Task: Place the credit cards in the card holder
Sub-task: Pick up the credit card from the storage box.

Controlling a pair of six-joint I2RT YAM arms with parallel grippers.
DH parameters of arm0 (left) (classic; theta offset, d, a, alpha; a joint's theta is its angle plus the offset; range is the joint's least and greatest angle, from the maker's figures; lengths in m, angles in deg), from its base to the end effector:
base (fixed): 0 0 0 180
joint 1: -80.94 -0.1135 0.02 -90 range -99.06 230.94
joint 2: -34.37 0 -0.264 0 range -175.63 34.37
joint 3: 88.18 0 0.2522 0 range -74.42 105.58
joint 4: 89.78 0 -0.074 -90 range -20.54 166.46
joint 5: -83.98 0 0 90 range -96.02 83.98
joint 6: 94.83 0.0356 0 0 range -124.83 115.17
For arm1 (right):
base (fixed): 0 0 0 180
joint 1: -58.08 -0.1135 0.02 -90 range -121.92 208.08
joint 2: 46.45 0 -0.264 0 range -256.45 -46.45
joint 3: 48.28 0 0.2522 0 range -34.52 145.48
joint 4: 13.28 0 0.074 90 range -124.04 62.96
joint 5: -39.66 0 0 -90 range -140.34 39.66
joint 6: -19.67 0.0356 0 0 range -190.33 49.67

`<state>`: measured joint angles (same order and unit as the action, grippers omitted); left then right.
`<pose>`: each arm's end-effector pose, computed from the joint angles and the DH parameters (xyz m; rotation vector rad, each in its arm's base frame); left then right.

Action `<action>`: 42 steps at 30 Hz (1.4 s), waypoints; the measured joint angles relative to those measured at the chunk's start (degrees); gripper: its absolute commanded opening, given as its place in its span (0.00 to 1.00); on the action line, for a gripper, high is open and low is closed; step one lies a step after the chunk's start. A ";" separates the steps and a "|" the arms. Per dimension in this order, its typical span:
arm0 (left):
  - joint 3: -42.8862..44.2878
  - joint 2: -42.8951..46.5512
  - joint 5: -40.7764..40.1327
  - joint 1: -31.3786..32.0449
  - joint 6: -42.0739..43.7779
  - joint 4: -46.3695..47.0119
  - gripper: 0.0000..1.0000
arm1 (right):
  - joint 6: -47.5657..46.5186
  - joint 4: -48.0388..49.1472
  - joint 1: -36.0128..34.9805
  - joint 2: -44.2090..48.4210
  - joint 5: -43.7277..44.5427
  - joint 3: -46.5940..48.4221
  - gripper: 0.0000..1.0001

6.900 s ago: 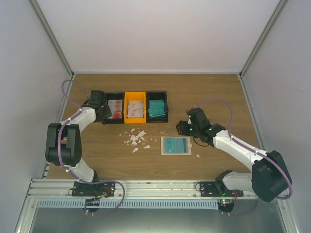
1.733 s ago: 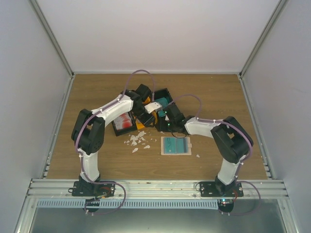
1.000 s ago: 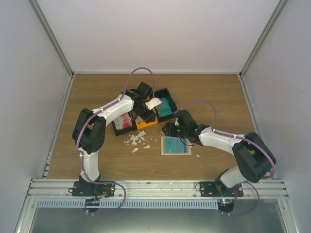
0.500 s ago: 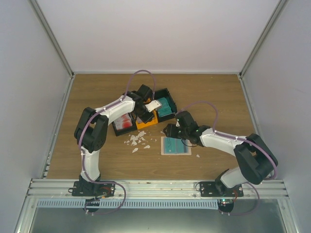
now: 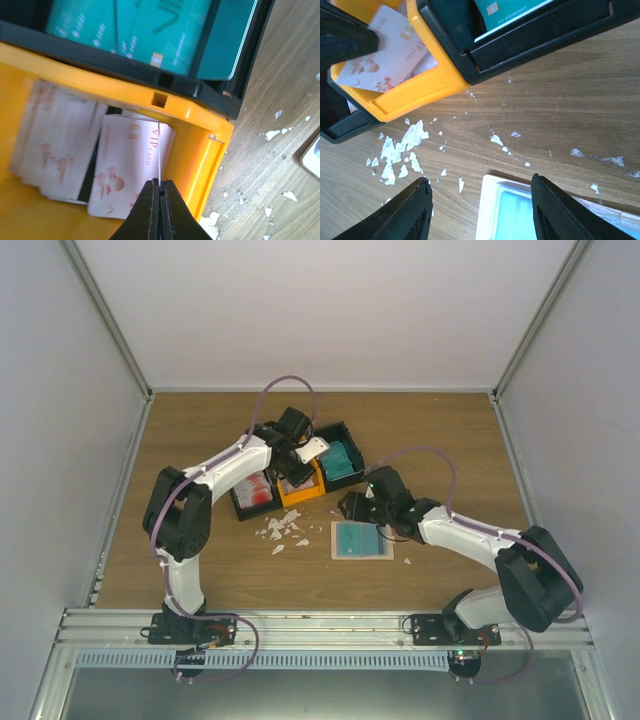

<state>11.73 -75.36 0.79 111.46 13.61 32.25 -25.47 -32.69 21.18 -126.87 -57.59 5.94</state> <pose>0.3415 -0.2062 0.2178 1.1732 2.4988 -0.2203 0.2203 0.1710 0.1844 0.1099 2.5186 0.7937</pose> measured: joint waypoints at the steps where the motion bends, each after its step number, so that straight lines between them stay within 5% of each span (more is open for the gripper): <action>1: 0.00 0.92 -0.46 0.02 -0.07 0.02 0.00 | 0.00 -0.15 0.02 0.55 0.07 0.00 0.56; 11: -0.26 15.45 -0.48 0.22 -5.03 3.39 0.00 | -3.54 -2.45 0.57 7.41 -2.60 1.81 0.50; 24: -20.98 45.64 22.88 1.01 -34.91 32.48 0.00 | -0.31 -0.81 4.39 23.39 -12.66 7.06 0.65; 38: -26.60 47.98 31.67 1.01 -63.19 50.73 0.00 | 4.83 10.36 4.42 31.45 -25.92 7.32 0.64; 42: -27.63 46.88 33.94 1.01 -67.14 54.18 0.00 | 4.81 9.86 4.42 28.46 -26.18 9.25 0.55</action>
<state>-15.89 -28.48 34.74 112.47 -53.54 86.43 -20.66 -22.84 25.59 -98.41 -83.77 15.19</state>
